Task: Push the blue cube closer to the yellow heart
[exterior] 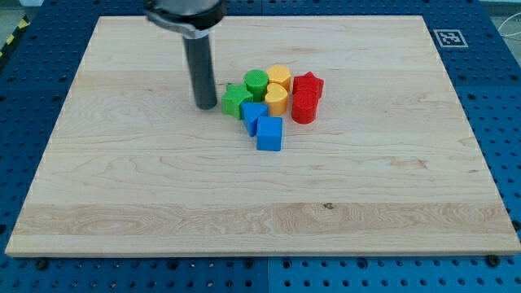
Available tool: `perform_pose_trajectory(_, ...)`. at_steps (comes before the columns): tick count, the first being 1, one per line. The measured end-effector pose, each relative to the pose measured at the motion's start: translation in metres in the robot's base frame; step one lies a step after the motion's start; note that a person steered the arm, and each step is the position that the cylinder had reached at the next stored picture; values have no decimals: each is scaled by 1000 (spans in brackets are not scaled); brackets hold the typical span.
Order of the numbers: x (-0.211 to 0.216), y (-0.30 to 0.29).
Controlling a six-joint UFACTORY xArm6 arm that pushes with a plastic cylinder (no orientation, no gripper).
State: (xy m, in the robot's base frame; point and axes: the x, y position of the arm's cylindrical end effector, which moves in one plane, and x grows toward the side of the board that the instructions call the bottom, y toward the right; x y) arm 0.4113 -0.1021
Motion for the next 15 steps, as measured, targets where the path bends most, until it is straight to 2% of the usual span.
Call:
perform_pose_trajectory(1,32,-16)
perform_pose_trajectory(2,82,11)
perform_pose_trajectory(3,94,45)
perform_pose_trajectory(6,82,120)
perform_pose_trajectory(11,74,127)
perform_pose_trajectory(13,80,174)
perform_pose_trajectory(15,71,164)
